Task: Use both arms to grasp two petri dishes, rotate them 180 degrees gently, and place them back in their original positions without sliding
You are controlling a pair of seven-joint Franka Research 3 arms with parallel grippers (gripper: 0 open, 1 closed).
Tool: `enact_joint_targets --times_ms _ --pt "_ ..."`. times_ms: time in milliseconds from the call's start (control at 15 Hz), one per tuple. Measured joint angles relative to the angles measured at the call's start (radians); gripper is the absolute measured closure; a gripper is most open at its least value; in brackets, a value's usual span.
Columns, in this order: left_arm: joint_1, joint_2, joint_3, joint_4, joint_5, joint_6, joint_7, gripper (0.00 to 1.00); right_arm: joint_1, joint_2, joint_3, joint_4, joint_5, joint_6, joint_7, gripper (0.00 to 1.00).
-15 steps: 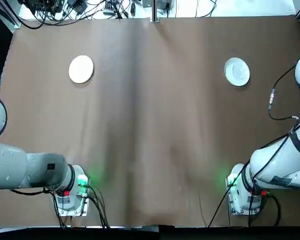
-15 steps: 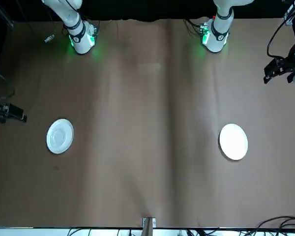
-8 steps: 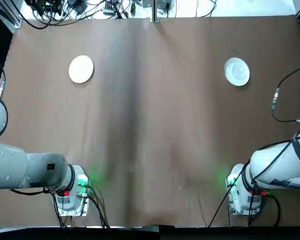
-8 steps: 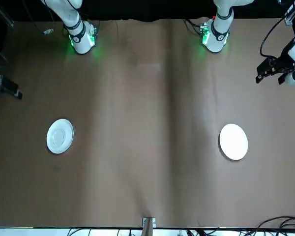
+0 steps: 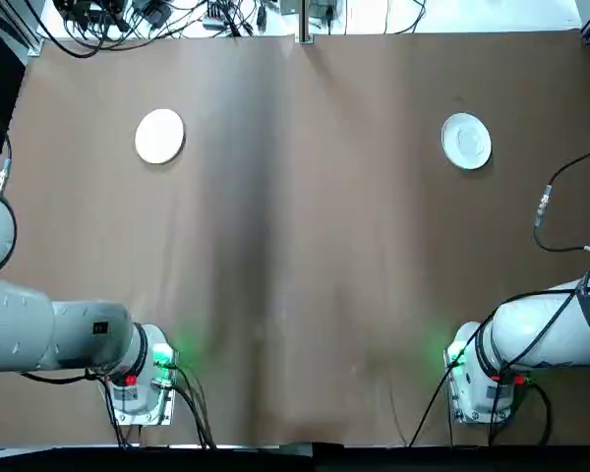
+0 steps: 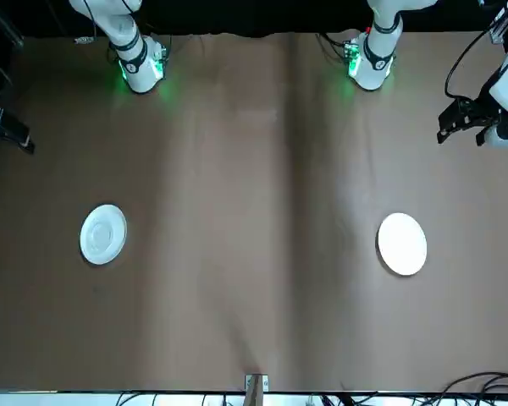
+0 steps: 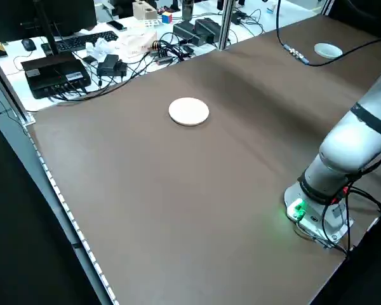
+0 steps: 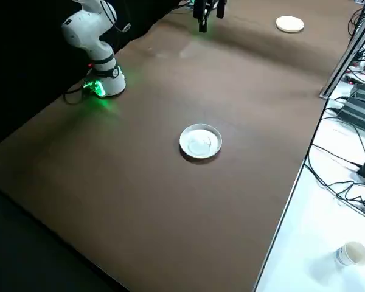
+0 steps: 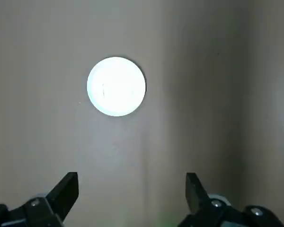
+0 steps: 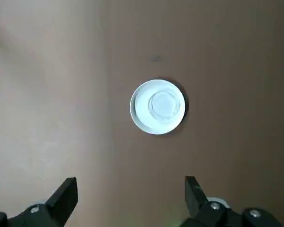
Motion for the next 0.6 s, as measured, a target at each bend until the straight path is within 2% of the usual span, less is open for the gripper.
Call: enact_joint_targets --times_ms 267,600 --pt "0.0 0.0 -0.001 0.0 0.017 0.0 0.0 0.0 -0.012 -0.024 0.005 -0.046 0.0 0.027 -0.026 0.0" --pt "0.0 0.0 -0.002 0.0 0.02 0.0 0.0 0.0 -0.015 -0.037 0.014 -0.051 0.0 0.03 -0.037 0.0"
